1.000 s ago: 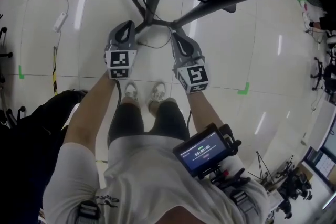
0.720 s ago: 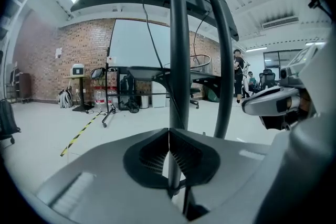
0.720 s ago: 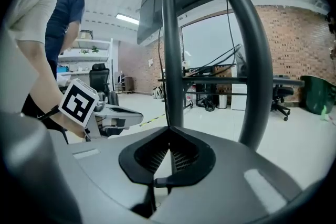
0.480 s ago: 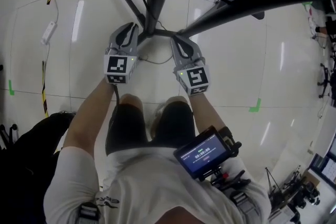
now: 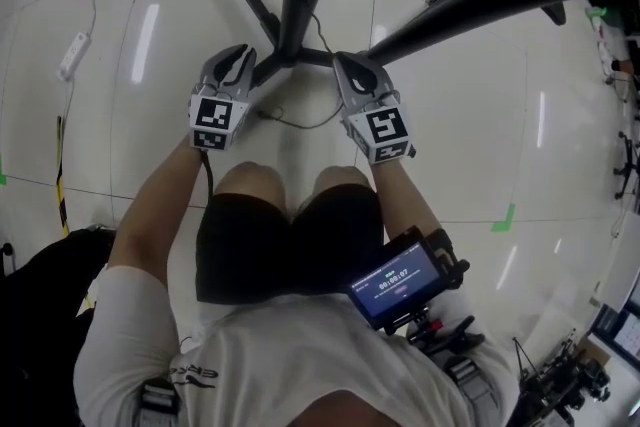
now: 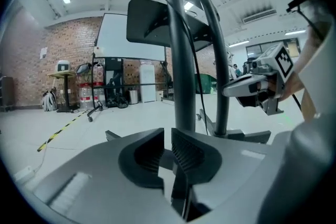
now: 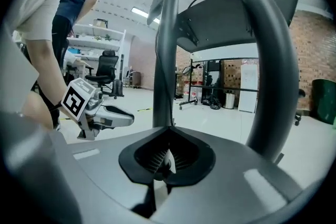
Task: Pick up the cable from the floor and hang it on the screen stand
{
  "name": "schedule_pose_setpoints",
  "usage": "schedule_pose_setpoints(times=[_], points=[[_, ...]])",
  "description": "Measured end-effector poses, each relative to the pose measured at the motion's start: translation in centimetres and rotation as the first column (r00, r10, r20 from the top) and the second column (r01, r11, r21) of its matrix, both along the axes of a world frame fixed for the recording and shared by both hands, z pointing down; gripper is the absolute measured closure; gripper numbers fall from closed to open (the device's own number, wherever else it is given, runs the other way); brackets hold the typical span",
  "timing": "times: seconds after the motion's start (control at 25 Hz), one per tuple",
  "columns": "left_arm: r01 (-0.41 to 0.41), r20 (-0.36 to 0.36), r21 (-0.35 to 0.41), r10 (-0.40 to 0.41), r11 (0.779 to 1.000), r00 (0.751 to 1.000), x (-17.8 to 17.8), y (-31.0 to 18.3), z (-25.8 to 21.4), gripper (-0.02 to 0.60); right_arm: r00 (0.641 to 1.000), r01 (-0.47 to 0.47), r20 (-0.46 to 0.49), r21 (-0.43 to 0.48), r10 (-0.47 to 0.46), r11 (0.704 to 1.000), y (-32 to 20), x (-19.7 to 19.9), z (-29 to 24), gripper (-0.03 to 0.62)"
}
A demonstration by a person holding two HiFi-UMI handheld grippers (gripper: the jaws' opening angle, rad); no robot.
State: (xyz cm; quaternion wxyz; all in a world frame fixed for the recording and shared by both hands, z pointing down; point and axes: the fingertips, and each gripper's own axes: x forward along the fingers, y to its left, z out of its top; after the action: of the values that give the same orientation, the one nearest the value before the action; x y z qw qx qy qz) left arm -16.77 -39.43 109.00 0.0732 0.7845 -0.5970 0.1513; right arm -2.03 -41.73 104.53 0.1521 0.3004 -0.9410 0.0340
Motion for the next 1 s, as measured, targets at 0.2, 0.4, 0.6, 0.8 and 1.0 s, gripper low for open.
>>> schedule_pose_setpoints(times=[0.2, 0.4, 0.6, 0.8, 1.0], points=[[-0.304, 0.164, -0.122, 0.321, 0.945, 0.933, 5.3, 3.5, 6.9, 0.504, 0.999, 0.032, -0.036, -0.034, -0.033, 0.999, 0.3, 1.3, 3.5, 0.582], [-0.511, 0.272, -0.318, 0.593, 0.799, 0.758, 9.8, 8.6, 15.4, 0.444, 0.998, 0.029, -0.053, -0.09, -0.033, 0.995, 1.7, 2.4, 6.8, 0.582], [-0.527, 0.338, -0.478, 0.701, 0.703, 0.628, 10.7, 9.7, 21.7, 0.405, 0.997, 0.013, -0.069, -0.12, -0.022, 0.993, 2.4, 3.7, 9.0, 0.582], [-0.507, 0.375, -0.624, 0.797, 0.595, 0.474, 10.5, 10.8, 25.3, 0.403, 0.997, -0.006, -0.072, -0.126, -0.003, 0.992, 2.8, 4.6, 9.5, 0.582], [-0.427, 0.381, -0.725, 0.831, 0.541, 0.406, 9.5, 11.6, 26.6, 0.442, 0.997, -0.016, -0.073, -0.122, 0.007, 0.992, 3.0, 5.1, 8.0, 0.582]])
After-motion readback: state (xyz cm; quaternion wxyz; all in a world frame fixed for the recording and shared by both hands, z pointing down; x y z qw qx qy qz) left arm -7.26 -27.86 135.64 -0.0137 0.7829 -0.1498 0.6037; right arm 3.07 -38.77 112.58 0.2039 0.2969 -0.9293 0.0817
